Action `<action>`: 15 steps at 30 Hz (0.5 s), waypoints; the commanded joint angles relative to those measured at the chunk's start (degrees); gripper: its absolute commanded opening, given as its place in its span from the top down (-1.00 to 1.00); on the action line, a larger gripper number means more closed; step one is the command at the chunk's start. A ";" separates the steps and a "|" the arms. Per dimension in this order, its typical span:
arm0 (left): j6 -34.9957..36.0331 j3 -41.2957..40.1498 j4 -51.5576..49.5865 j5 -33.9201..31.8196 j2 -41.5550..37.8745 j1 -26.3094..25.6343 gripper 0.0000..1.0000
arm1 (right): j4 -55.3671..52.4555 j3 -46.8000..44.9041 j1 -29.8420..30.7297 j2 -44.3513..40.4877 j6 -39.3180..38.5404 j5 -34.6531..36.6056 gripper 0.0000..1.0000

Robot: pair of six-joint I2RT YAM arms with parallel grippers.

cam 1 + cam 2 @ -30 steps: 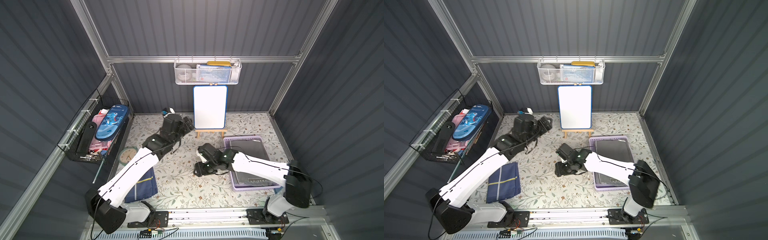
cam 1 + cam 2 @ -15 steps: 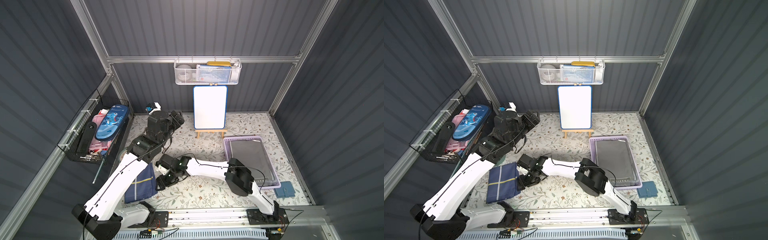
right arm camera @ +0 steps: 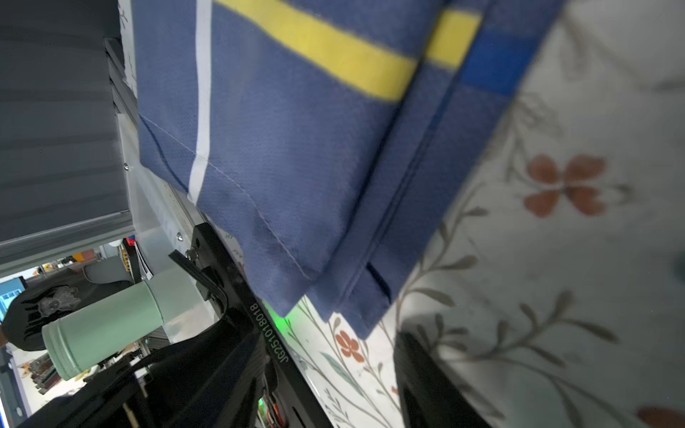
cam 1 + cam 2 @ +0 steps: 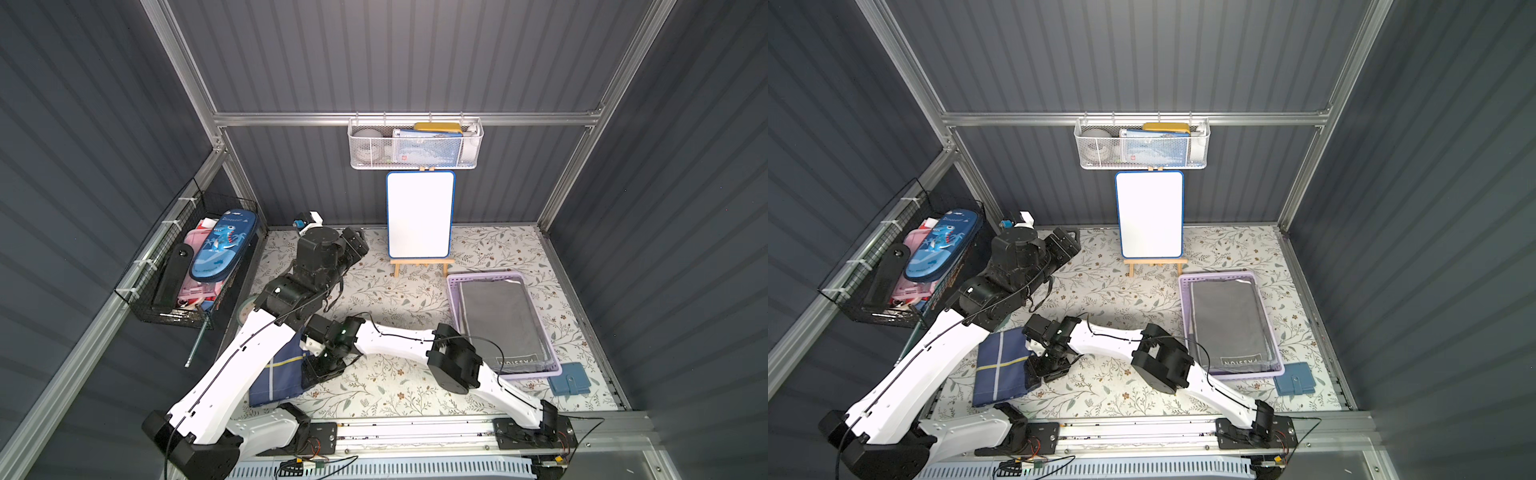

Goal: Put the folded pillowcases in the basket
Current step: Move the pillowcase to the center of the board.

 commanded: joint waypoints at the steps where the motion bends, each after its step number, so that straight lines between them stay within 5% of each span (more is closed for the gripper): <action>1: -0.11 -1.06 -0.18 0.04 -1.75 0.07 -0.60 | -8.18 8.46 1.33 5.30 0.57 3.54 -0.13; 11: 1.07 -1.76 -0.15 -0.48 -3.01 0.10 -0.60 | -16.61 10.41 1.46 7.23 -0.32 13.43 1.00; 15: 1.24 -2.47 0.34 -0.29 -3.12 0.10 -0.60 | -13.82 4.53 1.04 2.68 0.11 15.13 1.00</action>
